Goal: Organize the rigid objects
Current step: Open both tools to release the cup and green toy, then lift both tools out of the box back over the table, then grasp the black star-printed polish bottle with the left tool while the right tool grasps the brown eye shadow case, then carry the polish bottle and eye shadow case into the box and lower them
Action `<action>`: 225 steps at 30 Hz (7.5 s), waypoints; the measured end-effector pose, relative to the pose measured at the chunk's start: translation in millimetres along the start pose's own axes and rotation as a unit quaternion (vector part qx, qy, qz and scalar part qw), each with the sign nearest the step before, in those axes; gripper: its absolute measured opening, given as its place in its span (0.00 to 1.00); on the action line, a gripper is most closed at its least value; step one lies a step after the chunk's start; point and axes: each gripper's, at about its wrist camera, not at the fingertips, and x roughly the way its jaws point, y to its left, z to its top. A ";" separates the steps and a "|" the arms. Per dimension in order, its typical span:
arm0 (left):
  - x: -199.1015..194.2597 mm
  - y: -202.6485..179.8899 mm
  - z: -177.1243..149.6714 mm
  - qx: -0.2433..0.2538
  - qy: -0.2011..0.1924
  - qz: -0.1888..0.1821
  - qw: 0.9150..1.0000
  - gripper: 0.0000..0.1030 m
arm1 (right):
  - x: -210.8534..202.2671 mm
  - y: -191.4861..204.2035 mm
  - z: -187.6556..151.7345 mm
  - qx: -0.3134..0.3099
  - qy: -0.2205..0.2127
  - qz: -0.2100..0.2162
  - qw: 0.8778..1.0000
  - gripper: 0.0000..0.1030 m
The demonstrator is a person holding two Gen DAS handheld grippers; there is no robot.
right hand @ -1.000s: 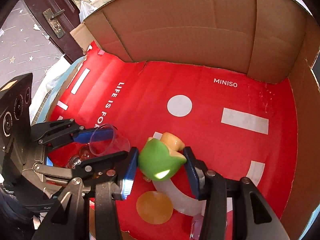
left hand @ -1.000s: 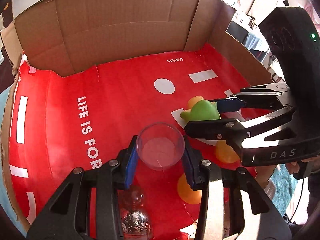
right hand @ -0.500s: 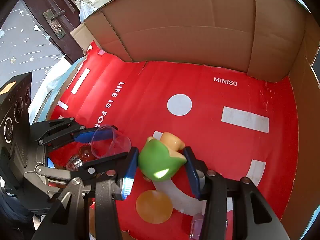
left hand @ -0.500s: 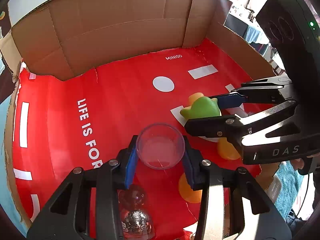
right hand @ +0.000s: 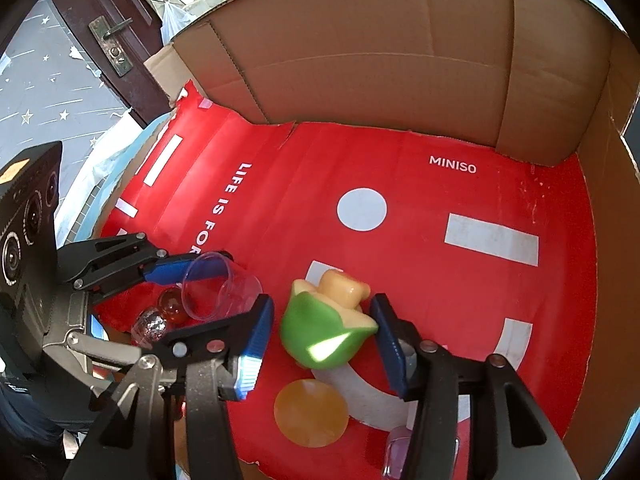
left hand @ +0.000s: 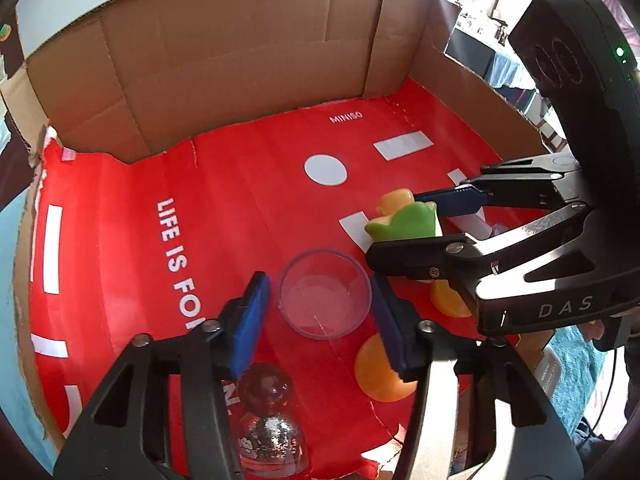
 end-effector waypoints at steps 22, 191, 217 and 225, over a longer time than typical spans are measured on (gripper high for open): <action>-99.2 -19.3 -20.5 -0.017 -0.140 0.008 0.990 0.74 | -78.8 2.6 -12.1 0.008 -0.085 -0.009 0.996 0.71; -126.6 -64.0 -138.2 -0.058 -0.173 0.015 0.983 0.33 | -96.2 64.0 -204.6 -0.022 -0.183 -0.117 0.976 0.52; -24.3 26.8 8.4 -0.032 -0.018 0.102 0.994 0.33 | -34.1 -8.6 11.3 0.022 -0.037 -0.173 0.984 0.52; -0.6 30.5 12.0 -0.038 0.006 0.100 0.994 0.33 | -12.3 -24.9 17.7 0.043 0.000 -0.196 0.980 0.52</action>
